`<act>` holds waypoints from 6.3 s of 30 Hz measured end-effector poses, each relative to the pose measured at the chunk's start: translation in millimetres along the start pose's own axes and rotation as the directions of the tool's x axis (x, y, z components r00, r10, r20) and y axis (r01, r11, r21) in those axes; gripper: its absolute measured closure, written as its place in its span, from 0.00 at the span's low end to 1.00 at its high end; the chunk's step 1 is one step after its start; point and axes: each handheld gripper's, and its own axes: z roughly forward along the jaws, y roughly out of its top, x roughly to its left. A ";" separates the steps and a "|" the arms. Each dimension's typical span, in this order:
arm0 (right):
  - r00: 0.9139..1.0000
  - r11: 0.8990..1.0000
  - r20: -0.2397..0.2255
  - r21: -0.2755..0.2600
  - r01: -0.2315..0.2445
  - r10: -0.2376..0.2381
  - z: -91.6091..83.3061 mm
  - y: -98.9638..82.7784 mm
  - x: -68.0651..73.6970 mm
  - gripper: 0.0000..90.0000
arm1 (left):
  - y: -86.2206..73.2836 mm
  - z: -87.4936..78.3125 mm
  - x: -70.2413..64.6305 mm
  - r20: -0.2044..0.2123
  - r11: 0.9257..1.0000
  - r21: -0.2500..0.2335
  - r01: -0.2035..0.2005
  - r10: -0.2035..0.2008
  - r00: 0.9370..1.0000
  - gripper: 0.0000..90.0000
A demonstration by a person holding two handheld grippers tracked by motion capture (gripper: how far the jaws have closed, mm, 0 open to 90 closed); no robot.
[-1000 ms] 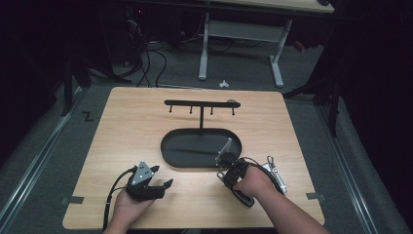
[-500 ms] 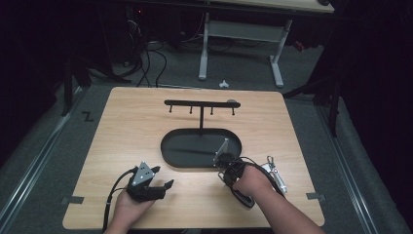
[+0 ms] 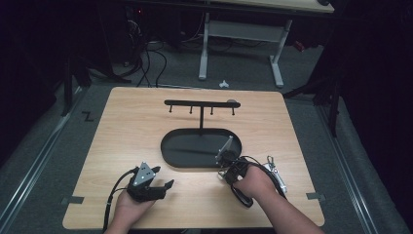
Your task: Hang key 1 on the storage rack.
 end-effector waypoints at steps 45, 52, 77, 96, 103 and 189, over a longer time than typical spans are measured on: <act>0.999 0.983 0.034 -0.182 -0.013 0.019 -99.6 0.2 -13.0 0.90 | -5.5 -10.1 3.0 -0.005 1.000 -0.015 0.001 -0.002 1.000 0.32; 0.998 0.976 0.049 -0.216 -0.017 0.028 -114.7 9.7 -16.9 0.90 | -5.6 -9.5 2.7 -0.003 1.000 -0.010 -0.007 0.007 1.000 0.32; 0.997 0.961 0.070 -0.275 -0.003 0.024 -139.4 44.4 -16.7 0.90 | -6.5 -10.3 2.0 0.005 1.000 -0.005 -0.007 0.008 1.000 0.32; 0.996 0.957 0.086 -0.290 -0.003 0.029 -148.1 65.5 -17.5 0.90 | -6.6 -9.3 1.4 0.013 1.000 -0.001 -0.010 0.010 1.000 0.33; 0.995 0.954 0.084 -0.299 -0.024 0.051 -151.3 73.3 -17.4 0.90 | -6.7 -9.2 1.8 0.018 1.000 0.004 -0.014 0.014 1.000 0.33; 0.994 0.940 0.059 -0.334 -0.071 0.096 -110.9 41.5 -31.8 0.80 | -8.6 1.1 -6.2 0.046 0.997 0.052 -0.054 0.052 0.998 0.33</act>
